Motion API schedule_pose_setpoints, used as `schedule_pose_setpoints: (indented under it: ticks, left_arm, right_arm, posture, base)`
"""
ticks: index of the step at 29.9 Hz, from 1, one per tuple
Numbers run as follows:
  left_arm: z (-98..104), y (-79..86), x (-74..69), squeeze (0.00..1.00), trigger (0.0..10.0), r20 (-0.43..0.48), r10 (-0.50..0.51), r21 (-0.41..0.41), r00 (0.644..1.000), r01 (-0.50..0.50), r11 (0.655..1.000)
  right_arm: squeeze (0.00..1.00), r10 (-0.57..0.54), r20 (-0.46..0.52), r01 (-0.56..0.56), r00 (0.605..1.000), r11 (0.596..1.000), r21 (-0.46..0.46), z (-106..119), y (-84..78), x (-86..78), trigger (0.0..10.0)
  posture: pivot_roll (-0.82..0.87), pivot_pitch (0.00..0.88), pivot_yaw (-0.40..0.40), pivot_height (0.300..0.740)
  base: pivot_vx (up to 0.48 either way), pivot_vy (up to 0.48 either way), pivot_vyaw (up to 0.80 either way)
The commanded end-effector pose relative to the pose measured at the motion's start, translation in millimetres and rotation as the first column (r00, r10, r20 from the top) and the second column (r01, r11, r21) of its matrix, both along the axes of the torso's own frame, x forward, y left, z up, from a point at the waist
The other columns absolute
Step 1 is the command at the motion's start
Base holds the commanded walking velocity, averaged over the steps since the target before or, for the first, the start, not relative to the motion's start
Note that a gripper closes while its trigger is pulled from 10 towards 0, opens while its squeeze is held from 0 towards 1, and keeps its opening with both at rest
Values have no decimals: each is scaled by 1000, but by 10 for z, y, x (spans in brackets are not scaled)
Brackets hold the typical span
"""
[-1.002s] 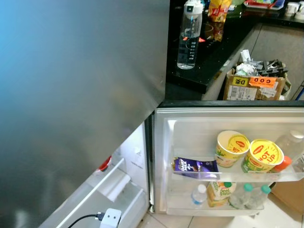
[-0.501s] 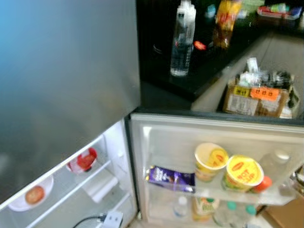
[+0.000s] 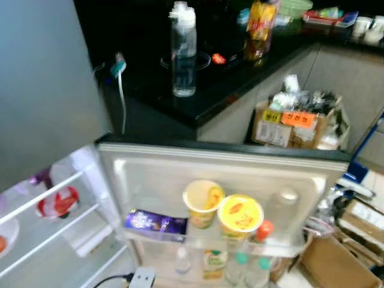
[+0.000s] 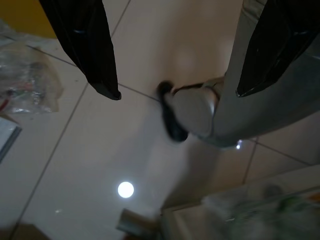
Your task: Restocking fridge
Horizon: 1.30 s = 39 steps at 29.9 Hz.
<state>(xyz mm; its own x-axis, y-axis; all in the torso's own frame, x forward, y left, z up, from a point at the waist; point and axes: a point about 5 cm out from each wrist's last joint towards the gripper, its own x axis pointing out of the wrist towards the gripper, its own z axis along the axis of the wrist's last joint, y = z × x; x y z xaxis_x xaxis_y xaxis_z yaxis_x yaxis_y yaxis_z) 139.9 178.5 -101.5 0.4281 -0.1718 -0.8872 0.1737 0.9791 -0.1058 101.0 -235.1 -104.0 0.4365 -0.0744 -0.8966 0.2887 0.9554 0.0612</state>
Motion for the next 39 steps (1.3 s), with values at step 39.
schedule_pose_setpoints:
  ticks: [39]
  left_arm:
    - [-37,-14,-99,0,10000,-57,-10,-14,998,10,1000]
  right_arm:
    - [0,44,-1,-44,999,999,-18,7,-18,3,10000]
  posture:
    - [-77,0,6,740]
  base:
    - [0,-120,0]
